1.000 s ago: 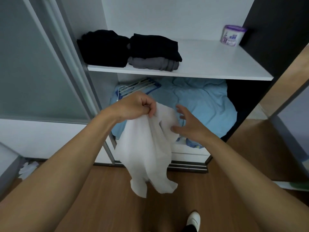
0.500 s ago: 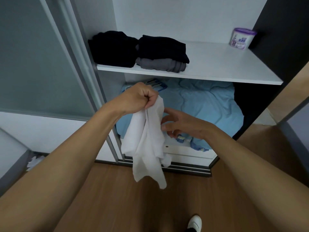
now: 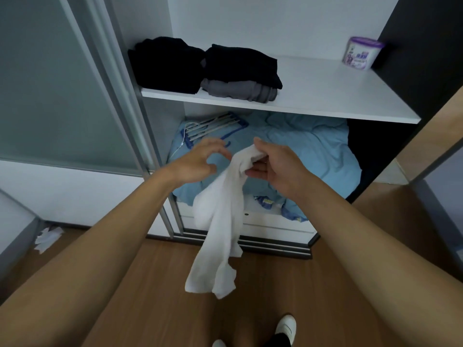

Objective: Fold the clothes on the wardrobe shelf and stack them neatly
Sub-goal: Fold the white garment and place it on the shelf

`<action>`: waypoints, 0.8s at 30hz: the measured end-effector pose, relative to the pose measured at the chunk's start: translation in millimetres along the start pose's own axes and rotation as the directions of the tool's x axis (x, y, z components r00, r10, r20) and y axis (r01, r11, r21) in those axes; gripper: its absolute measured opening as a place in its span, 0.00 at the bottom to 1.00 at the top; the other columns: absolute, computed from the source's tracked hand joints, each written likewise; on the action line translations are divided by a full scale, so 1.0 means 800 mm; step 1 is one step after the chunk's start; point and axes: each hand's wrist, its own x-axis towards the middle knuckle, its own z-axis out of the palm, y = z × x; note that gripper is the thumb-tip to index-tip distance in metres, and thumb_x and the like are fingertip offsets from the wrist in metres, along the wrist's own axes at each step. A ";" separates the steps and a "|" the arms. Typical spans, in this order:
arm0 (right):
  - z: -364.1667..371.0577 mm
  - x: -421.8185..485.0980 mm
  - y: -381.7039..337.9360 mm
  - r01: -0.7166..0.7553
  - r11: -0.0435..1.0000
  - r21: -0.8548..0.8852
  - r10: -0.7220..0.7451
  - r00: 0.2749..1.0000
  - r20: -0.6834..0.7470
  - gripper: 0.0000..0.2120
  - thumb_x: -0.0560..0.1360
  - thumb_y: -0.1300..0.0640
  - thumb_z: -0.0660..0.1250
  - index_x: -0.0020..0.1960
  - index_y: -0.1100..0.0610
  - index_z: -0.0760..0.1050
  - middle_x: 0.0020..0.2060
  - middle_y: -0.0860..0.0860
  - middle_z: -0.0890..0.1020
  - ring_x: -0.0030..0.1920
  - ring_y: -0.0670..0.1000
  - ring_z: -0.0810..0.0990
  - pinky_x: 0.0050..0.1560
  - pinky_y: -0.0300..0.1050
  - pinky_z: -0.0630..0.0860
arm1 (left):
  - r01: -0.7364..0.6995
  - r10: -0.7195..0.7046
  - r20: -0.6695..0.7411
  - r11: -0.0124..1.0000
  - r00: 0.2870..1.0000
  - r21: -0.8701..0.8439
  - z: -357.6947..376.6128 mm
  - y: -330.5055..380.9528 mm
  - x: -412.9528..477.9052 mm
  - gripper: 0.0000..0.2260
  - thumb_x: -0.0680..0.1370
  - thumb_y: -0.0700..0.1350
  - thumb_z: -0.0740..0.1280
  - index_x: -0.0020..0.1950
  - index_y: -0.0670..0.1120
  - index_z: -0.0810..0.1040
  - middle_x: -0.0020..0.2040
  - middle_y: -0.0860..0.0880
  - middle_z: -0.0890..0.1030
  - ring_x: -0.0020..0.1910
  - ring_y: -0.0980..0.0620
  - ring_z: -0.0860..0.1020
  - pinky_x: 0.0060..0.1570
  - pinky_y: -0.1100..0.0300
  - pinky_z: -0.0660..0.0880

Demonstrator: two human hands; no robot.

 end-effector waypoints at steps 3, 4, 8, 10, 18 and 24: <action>0.006 -0.005 0.000 -0.025 0.995 0.099 0.025 1.000 0.004 0.14 0.81 0.50 0.65 0.50 0.62 0.77 0.38 0.57 0.87 0.40 0.54 0.87 0.39 0.45 0.83 | 0.016 -0.001 0.067 0.975 0.998 -0.221 0.024 -0.013 -0.018 0.23 0.76 0.31 0.66 0.67 0.52 0.73 0.67 0.56 0.73 0.68 0.60 0.70 0.68 0.61 0.68; 0.008 -0.007 -0.001 -0.027 0.995 0.095 0.026 1.000 0.004 0.16 0.81 0.49 0.64 0.51 0.63 0.76 0.39 0.58 0.87 0.40 0.54 0.87 0.38 0.45 0.83 | 0.026 0.003 0.099 0.957 0.995 -0.289 0.033 -0.018 -0.021 0.23 0.77 0.34 0.69 0.68 0.51 0.72 0.66 0.55 0.76 0.67 0.60 0.72 0.67 0.60 0.70; 0.019 -0.012 -0.011 -0.002 0.992 0.130 0.003 1.000 -0.009 0.17 0.82 0.47 0.63 0.54 0.63 0.74 0.39 0.60 0.87 0.40 0.55 0.87 0.37 0.45 0.83 | 0.105 -0.034 0.171 0.898 0.985 -0.428 0.068 -0.031 -0.019 0.21 0.75 0.44 0.75 0.66 0.54 0.75 0.60 0.58 0.82 0.60 0.62 0.78 0.56 0.71 0.74; 0.024 -0.014 -0.022 0.032 0.983 0.183 -0.029 0.999 -0.019 0.17 0.82 0.46 0.61 0.54 0.61 0.74 0.39 0.59 0.87 0.39 0.54 0.87 0.37 0.44 0.83 | 0.149 -0.101 0.144 0.914 0.984 -0.377 0.084 -0.036 -0.012 0.14 0.77 0.45 0.73 0.61 0.55 0.78 0.55 0.58 0.83 0.55 0.60 0.81 0.47 0.74 0.74; 0.006 -0.017 -0.058 0.223 0.917 0.330 -0.187 0.973 -0.138 0.19 0.83 0.43 0.56 0.58 0.57 0.75 0.43 0.55 0.87 0.41 0.51 0.87 0.36 0.42 0.80 | 0.340 -0.330 0.083 0.899 0.940 -0.277 0.135 -0.076 0.002 0.12 0.83 0.49 0.62 0.61 0.45 0.80 0.54 0.47 0.82 0.50 0.50 0.79 0.46 0.62 0.73; -0.048 -0.013 -0.048 0.410 0.861 0.302 -0.254 0.860 -0.442 0.17 0.84 0.44 0.55 0.56 0.56 0.75 0.42 0.53 0.87 0.41 0.49 0.86 0.38 0.43 0.80 | 0.262 -0.306 -0.127 0.925 0.944 -0.277 0.100 -0.093 0.002 0.23 0.83 0.60 0.57 0.44 0.41 0.78 0.39 0.48 0.78 0.39 0.51 0.75 0.38 0.60 0.68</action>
